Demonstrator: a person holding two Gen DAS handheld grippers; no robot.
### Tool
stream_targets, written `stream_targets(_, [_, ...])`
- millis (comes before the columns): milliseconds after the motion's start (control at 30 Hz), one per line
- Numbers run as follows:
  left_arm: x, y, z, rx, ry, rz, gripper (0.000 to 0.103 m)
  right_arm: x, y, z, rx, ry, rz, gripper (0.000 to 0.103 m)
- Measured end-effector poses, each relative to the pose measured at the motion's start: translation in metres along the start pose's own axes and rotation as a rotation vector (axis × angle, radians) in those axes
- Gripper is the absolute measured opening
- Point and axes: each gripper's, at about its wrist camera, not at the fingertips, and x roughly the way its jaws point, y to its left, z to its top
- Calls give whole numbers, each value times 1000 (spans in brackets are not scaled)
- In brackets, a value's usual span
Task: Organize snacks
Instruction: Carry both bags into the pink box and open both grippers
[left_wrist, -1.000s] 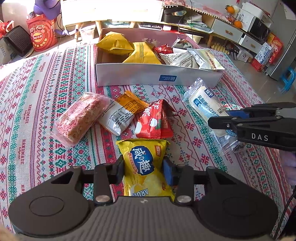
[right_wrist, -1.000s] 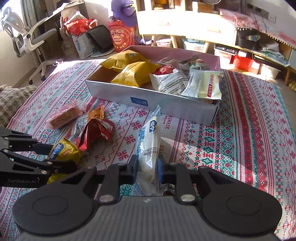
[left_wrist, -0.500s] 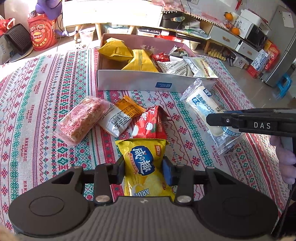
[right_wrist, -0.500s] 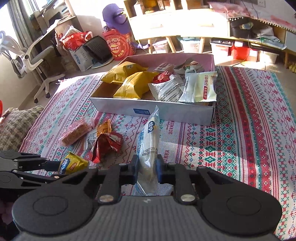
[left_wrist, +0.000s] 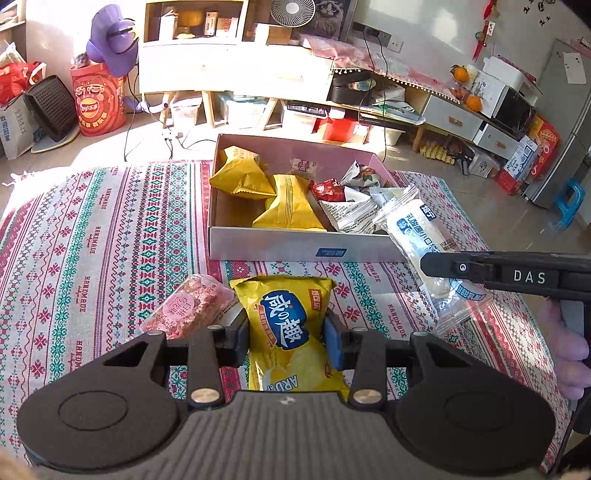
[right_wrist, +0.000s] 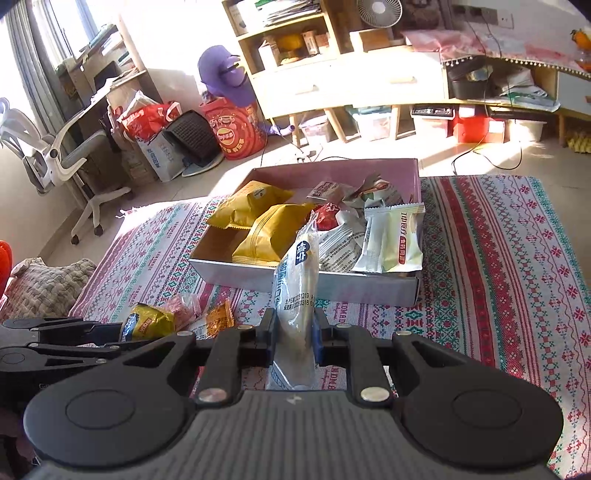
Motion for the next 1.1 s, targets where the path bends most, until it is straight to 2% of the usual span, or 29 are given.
stream_targets(333, [22, -1, 38, -24, -38, 85, 47, 6, -13, 20, 81, -58, -15, 17])
stream_targets(700, [76, -6, 77, 11, 33, 179, 47, 41, -29, 42, 206, -56, -1, 17])
stream_targets(800, [87, -3, 81, 9, 55, 185, 47, 49, -33, 44, 223, -58, -11, 17])
stream_targets(1100, [109, -5, 92, 51, 45, 197, 46, 69, -36, 51, 259, -64, -10, 17])
